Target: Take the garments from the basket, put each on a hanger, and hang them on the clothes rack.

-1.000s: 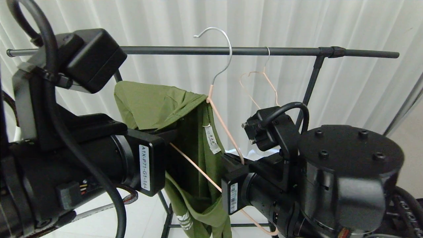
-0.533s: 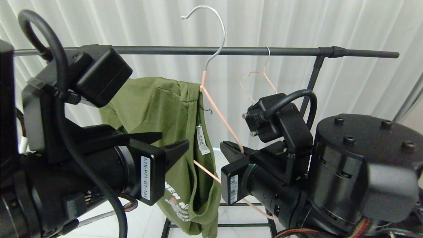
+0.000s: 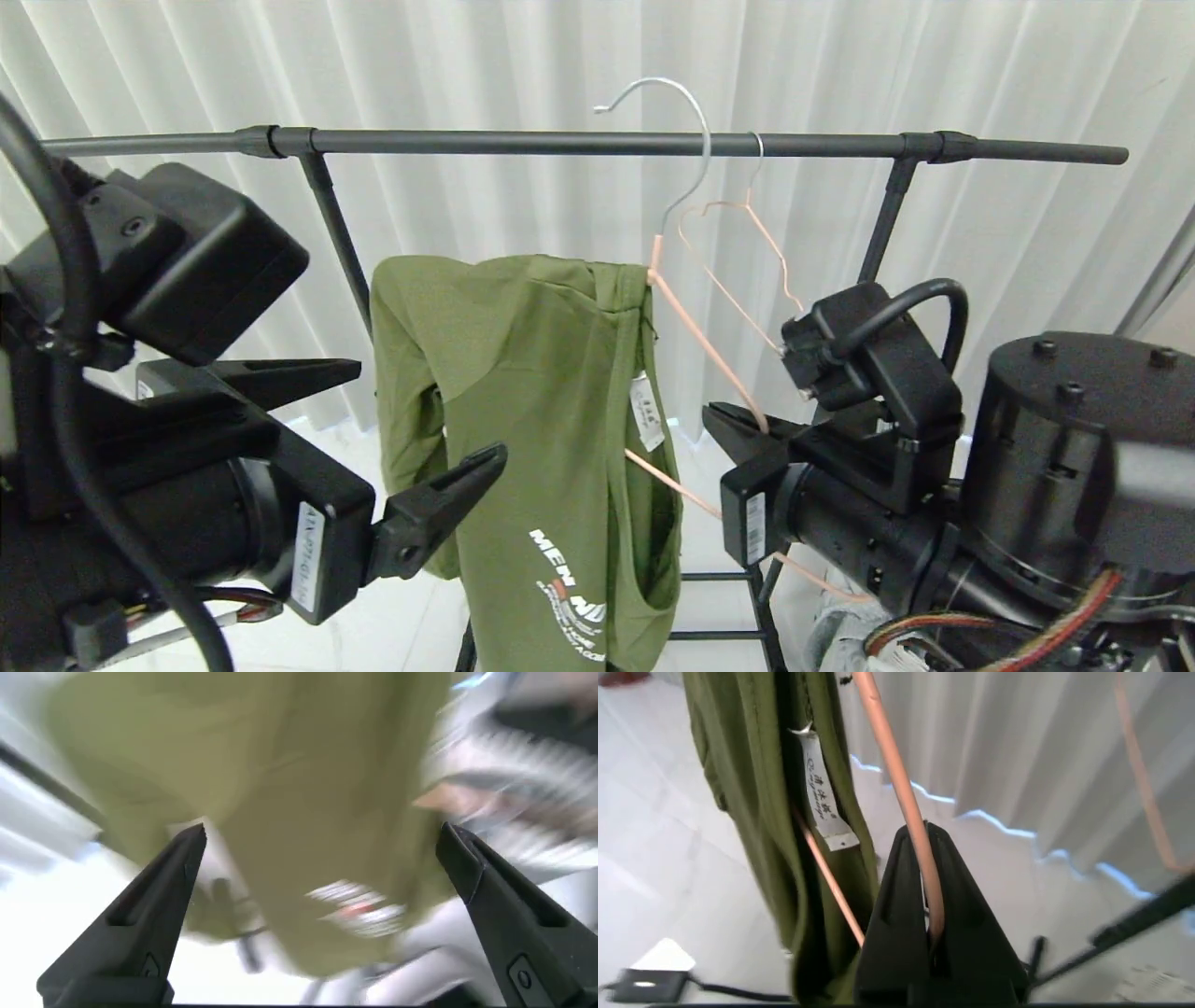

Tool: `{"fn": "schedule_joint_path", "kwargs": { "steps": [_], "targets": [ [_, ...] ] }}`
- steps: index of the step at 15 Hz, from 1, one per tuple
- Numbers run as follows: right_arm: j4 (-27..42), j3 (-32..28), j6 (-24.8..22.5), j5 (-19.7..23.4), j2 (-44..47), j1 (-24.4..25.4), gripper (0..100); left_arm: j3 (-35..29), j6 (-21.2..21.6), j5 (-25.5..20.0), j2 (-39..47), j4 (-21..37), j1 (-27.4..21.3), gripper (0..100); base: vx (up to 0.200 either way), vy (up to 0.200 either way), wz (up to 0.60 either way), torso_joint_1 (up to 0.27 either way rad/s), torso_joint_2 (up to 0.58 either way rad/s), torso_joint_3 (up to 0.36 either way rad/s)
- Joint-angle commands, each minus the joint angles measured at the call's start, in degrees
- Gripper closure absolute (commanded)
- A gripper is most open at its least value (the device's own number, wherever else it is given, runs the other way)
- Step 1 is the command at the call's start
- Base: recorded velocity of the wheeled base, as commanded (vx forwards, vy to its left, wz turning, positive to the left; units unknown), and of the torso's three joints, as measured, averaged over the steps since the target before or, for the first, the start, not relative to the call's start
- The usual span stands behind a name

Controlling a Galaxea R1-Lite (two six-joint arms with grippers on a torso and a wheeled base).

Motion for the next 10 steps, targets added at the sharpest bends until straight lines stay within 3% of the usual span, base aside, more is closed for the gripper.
{"fn": "schedule_joint_path", "kwargs": {
  "steps": [1, 3, 4, 5, 7, 10],
  "targets": [
    [0.3, 5.9, -2.2, 5.3, -7.2, -3.9, 100, 0.4, 3.2, -5.5, -3.3, -1.1, 4.9, 0, 0.0, 0.0, 0.0, 0.0, 0.0, 0.0],
    [0.3, 11.6, -7.8, 12.9, -11.8, -7.3, 100, 1.0, 9.7, -13.4, -3.2, -4.6, 9.3, 0, 0.0, 0.0, 0.0, 0.0, 0.0, 0.0],
    [0.3, 12.8, -8.9, 14.2, -12.6, -7.8, 100, 1.1, 11.5, -15.8, -3.1, -5.3, 10.4, 0, 0.0, 0.0, 0.0, 0.0, 0.0, 0.0],
    [0.3, 14.9, -9.8, 15.1, -14.0, -7.9, 100, 1.1, 15.9, -22.8, -2.5, -6.0, 12.7, 0, 0.0, 0.0, 0.0, 0.0, 0.0, 0.0],
    [0.3, 16.2, -10.1, 15.3, -14.2, -7.7, 100, 1.3, 21.1, -31.2, -0.7, -6.0, 13.4, 0, 0.0, 0.0, 0.0, 0.0, 0.0, 0.0],
    [0.3, 17.6, -12.8, 18.2, -15.1, -7.7, 100, 0.8, 25.7, -37.6, 2.6, -6.1, 14.3, 0, 0.0, 0.0, 0.0, 0.0, 0.0, 0.0]
  ]
}}
